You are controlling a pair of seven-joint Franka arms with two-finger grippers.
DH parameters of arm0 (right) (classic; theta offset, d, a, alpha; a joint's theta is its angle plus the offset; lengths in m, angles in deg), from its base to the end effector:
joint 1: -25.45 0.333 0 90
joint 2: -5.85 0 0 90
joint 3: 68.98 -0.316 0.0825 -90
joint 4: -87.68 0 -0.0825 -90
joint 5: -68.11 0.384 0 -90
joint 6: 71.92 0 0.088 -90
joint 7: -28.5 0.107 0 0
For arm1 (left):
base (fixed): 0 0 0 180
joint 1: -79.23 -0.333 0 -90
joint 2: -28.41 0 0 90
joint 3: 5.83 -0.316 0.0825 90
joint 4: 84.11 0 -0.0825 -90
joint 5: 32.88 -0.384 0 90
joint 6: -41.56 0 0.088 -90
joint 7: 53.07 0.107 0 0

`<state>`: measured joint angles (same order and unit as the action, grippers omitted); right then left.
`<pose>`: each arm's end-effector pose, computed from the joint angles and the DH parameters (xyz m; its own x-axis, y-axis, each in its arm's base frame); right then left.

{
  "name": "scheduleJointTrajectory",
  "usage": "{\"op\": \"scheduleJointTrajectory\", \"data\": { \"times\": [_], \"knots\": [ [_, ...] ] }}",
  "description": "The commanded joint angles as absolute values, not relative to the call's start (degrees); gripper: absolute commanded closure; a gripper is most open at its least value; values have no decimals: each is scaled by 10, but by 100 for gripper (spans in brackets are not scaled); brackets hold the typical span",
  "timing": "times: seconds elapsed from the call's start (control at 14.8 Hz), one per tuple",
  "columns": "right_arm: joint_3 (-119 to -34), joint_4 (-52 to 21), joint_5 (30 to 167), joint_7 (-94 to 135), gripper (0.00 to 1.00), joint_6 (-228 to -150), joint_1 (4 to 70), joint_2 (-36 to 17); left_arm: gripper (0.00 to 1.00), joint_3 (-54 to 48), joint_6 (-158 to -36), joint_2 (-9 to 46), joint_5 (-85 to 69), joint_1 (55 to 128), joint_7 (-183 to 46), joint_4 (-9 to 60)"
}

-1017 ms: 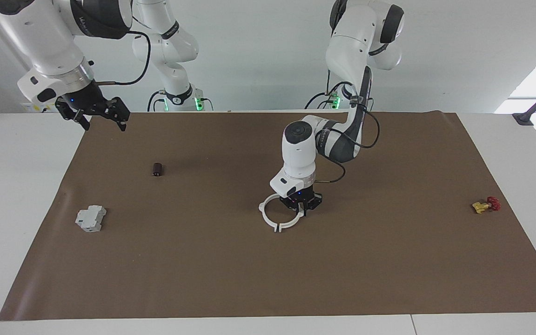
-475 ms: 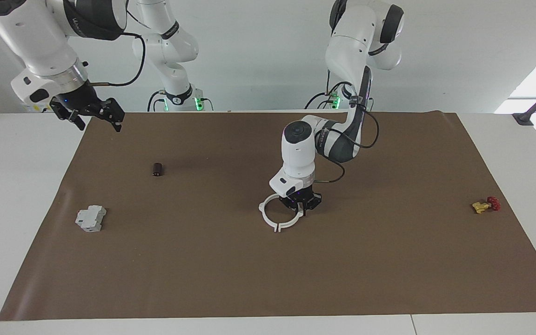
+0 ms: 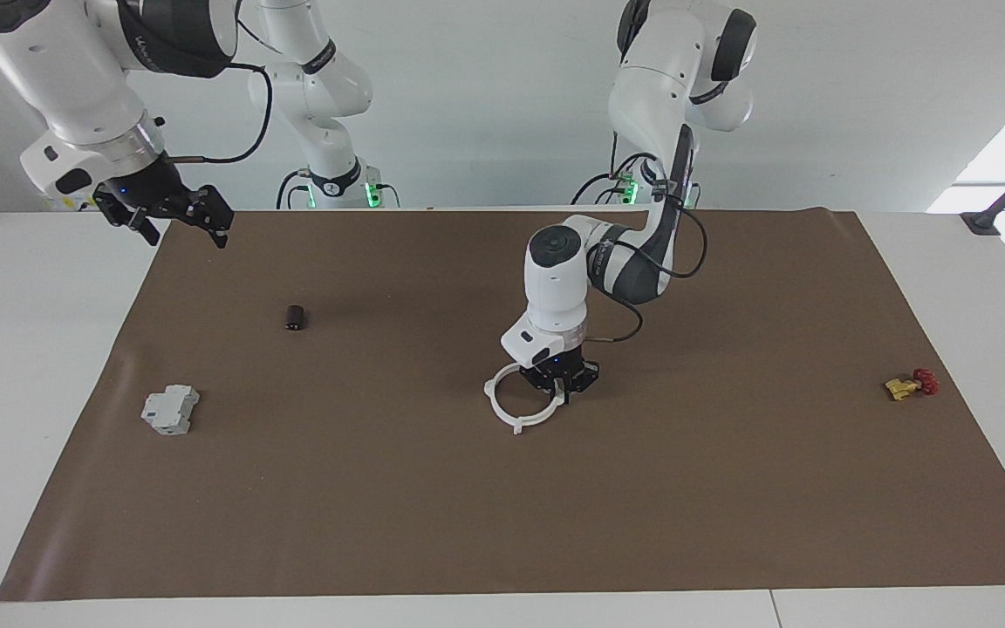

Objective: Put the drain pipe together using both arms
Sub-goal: 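Release the ring with the left gripper while the right gripper withdraws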

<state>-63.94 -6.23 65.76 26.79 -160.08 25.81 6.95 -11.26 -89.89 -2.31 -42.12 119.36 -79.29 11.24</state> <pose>0.5408 -0.0492 0.6004 0.9952 -0.0527 -0.0823 -0.0498 -0.9981 0.0368 0.5641 -0.3959 0.3066 0.9512 -0.2678 0.1534 -0.2506 -0.9603 -0.1224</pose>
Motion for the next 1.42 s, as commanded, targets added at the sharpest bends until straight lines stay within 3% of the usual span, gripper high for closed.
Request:
{"op": "scheduleJointTrajectory", "data": {
  "times": [0.0, 0.14, 0.2, 0.34, 0.68, 1.08, 1.36],
  "knots": [
    [-639, -72, 671, 245, 0, -1611, 250, 74, 71, -114, -914, -17, -433, 1197, -792, 127],
    [-640, -71, 671, 245, 0, -1611, 250, 74, 27, -114, -919, -17, -432, 1197, -792, 127],
    [-640, -71, 672, 245, 0, -1611, 250, 74, 12, -114, -921, -18, -432, 1197, -792, 127],
    [-639, -71, 671, 245, 0, -1611, 250, 73, 2, -114, -921, -18, -432, 1197, -792, 126],
    [-640, -71, 671, 245, 0, -1611, 250, 74, 0, -116, -894, 4, -430, 1183, -794, 140],
    [-640, -70, 671, 245, 0, -1610, 250, 74, 0, -115, -876, 162, -428, 1078, -793, 288],
    [-640, -66, 671, 245, 0, -1609, 250, 74, 0, -114, -838, 215, -423, 991, -749, 310]
  ]
}}
